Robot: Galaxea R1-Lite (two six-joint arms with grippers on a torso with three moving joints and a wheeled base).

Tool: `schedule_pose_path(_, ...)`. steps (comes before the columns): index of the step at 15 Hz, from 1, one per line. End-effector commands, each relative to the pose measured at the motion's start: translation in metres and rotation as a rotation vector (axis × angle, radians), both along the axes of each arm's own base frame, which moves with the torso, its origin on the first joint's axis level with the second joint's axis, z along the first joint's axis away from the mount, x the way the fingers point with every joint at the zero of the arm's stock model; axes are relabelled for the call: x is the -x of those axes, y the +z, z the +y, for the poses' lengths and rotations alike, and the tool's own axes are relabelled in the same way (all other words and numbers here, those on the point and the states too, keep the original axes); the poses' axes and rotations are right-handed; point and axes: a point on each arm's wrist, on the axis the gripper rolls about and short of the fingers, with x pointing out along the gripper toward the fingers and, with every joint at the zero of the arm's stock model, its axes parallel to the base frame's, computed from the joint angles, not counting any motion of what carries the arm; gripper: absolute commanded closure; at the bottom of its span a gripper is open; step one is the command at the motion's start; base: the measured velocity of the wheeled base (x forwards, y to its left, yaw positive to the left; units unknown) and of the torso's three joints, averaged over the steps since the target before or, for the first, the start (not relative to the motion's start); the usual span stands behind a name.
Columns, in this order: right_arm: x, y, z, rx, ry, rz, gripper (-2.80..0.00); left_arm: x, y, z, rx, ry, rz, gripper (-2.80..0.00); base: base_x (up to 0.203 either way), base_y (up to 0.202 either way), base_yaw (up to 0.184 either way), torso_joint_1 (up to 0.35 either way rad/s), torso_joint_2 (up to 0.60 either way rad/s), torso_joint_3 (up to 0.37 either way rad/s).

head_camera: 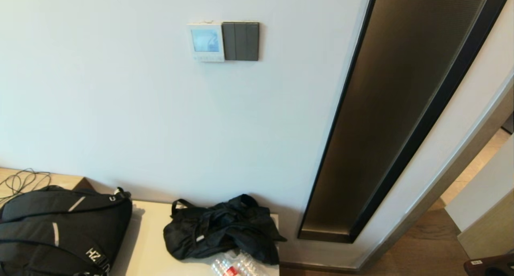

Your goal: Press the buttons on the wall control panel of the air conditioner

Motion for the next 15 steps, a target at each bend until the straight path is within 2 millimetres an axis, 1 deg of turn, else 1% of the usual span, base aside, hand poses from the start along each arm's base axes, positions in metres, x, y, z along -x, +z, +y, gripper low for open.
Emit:
schedule_pose_path(1,-0.0002,-0.0003,0.0000,0.000,0.000,0.002,0.00,-0.0001,0.0000,0.0000,0.000,0.001,0.001,0.00,0.000,0.000,0.000,0.000,0.00,0.000)
schedule_pose_path(15,-0.0001,0.0001,0.0000,0.000,0.000,0.001,0.00,-0.0001,0.0000,0.0000,0.002,0.001,0.002,0.00,0.000,0.000,0.000,0.000,0.00,0.000)
